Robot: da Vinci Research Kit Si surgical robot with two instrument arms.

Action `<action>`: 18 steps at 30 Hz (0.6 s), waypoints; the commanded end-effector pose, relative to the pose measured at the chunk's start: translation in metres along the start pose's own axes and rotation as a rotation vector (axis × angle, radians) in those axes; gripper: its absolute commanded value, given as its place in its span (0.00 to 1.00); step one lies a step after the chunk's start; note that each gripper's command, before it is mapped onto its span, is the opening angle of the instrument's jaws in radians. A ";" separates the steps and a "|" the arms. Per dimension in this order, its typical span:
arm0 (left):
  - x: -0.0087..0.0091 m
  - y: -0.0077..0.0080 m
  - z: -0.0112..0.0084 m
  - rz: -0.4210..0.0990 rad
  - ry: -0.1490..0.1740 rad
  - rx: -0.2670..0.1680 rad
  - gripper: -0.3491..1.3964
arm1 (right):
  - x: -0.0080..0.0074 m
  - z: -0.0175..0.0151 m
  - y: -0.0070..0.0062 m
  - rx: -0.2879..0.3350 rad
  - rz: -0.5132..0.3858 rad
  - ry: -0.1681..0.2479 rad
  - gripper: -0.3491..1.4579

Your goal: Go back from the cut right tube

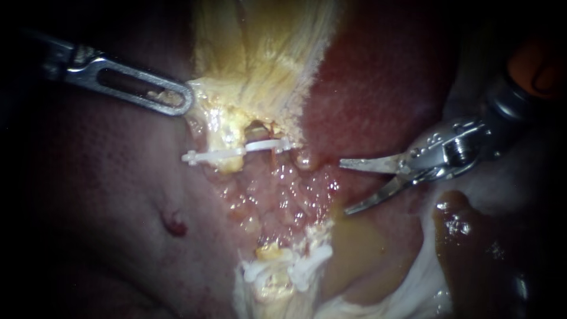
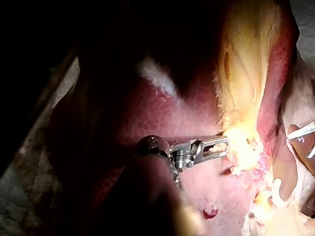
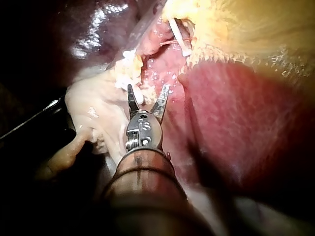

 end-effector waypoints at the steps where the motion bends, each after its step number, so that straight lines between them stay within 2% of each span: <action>1: 0.0000 0.0000 0.0002 0.000 -0.001 -0.002 0.00 | -0.0001 0.0000 0.0000 -0.002 0.002 -0.001 0.99; 5: 0.0004 0.0001 0.0013 0.002 -0.010 -0.009 0.00 | -0.0002 -0.0003 0.0001 -0.001 0.002 -0.001 0.99; 13: 0.0019 0.0010 0.0053 0.013 0.017 -0.005 0.00 | -0.0004 -0.0014 0.0005 0.003 0.004 0.000 0.99; 18: 0.0022 0.0018 0.0076 0.047 0.023 0.001 0.00 | -0.0005 -0.0023 0.0008 0.006 0.006 0.000 0.99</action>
